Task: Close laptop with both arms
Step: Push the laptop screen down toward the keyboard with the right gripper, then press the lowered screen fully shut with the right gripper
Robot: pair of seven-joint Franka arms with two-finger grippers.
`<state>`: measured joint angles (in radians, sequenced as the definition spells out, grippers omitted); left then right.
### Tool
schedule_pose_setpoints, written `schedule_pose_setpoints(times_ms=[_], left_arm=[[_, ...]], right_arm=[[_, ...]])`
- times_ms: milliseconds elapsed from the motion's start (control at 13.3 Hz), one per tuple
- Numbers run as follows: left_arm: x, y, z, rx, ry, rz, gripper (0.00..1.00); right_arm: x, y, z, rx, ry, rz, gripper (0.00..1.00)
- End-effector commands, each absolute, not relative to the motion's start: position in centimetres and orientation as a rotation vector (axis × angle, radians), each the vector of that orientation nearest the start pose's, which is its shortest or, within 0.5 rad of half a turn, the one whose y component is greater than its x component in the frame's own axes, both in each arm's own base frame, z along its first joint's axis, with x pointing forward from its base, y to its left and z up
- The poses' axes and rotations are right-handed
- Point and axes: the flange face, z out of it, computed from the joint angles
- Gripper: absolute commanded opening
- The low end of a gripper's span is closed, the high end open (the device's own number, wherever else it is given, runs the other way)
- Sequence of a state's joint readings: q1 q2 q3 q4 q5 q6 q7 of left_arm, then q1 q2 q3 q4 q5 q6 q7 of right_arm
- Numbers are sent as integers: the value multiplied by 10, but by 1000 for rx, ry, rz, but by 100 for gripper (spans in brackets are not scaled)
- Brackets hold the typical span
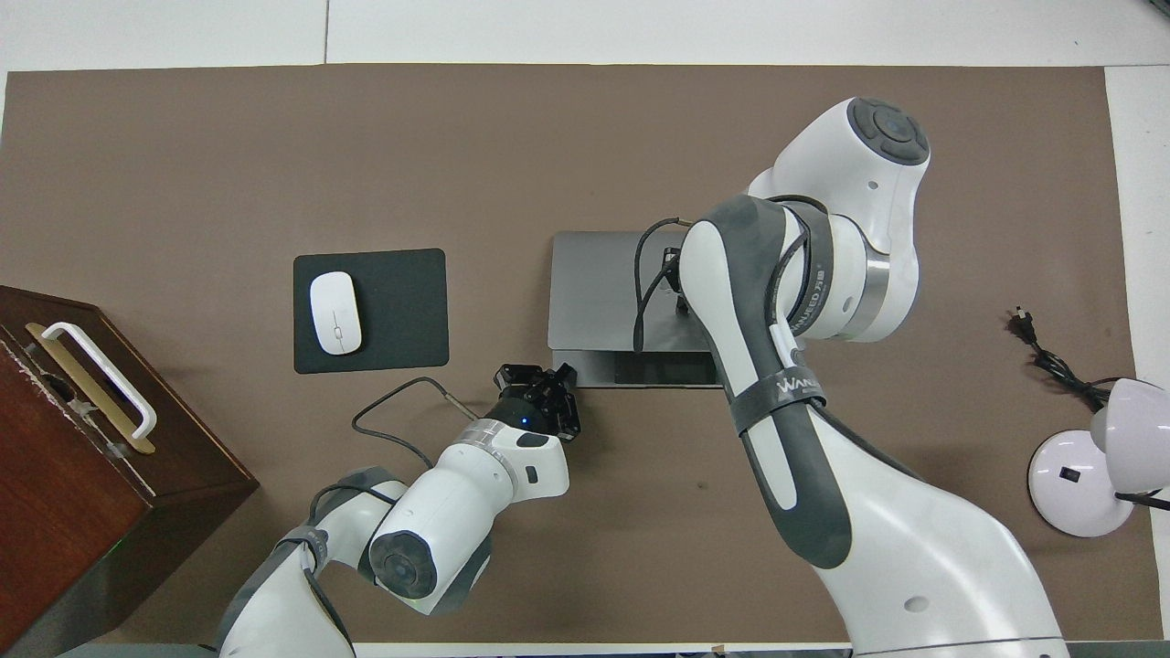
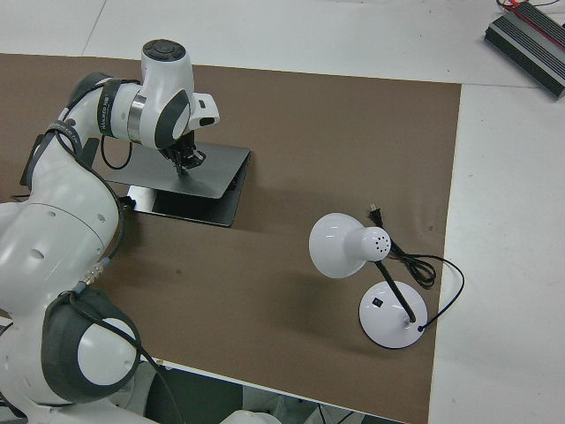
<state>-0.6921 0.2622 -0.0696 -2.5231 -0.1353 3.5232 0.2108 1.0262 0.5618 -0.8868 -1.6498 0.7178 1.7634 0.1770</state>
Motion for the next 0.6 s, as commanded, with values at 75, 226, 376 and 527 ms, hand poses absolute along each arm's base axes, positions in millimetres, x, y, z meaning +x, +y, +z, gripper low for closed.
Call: schedule_pose_setpoints(times_ms=[75, 226, 376, 527], left_arm=[[359, -319, 227, -2920, 1241, -968, 0], [359, -319, 227, -2920, 1241, -968, 0], [360, -319, 227, -2919, 1240, -973, 0], [362, -322, 229, -2925, 1232, -983, 0]], right_arm=[[594, 204, 361, -2926, 310, 405, 0], [594, 202, 360, -2945, 300, 410, 0], [593, 199, 358, -2973, 294, 416, 0], [592, 199, 357, -2975, 293, 420, 0]])
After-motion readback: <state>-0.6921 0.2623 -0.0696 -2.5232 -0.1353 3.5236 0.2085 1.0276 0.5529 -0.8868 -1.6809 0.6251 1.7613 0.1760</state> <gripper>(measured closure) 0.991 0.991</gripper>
